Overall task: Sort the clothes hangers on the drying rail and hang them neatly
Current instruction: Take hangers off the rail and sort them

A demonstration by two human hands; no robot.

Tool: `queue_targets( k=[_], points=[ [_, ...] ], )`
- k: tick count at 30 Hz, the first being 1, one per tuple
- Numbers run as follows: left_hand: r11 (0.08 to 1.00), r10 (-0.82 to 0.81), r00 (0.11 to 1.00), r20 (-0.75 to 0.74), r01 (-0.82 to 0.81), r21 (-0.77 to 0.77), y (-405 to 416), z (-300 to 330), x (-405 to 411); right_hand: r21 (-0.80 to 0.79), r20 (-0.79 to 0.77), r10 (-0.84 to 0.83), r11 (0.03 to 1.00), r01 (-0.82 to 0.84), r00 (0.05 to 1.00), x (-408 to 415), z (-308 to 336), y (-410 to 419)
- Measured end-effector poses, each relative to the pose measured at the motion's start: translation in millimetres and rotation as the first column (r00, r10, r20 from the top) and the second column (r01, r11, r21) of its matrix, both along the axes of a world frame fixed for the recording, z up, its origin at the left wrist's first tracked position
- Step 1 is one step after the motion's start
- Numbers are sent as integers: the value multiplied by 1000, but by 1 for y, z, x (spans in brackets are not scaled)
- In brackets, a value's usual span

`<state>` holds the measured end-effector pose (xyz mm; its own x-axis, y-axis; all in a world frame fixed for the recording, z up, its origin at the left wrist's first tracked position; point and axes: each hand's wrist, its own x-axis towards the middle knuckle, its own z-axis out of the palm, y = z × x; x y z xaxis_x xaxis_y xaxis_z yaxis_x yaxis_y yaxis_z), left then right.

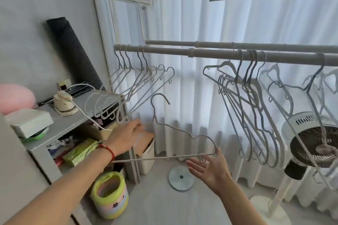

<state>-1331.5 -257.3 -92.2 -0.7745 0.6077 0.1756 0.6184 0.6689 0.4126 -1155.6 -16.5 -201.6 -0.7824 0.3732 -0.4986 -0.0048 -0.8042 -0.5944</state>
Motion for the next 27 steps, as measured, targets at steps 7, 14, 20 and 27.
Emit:
queue_targets(
  k=[7,14,20,27],
  points=[
    [996,19,999,-40,-15,93,2,96,18,225,53,51,972,-62,997,-11,24,-18],
    [970,126,990,-67,-108,219,49,151,4,745,48,98,659,-101,994,-2,62,-50],
    [856,-49,904,426,-182,484,89,143,-5,987,-153,-150,-67,144,977,28,131,-48],
    [783,-147,883,446,-172,598,114,126,-10,866,-134,-478,-482,-132,868,48,162,-8]
  ],
)
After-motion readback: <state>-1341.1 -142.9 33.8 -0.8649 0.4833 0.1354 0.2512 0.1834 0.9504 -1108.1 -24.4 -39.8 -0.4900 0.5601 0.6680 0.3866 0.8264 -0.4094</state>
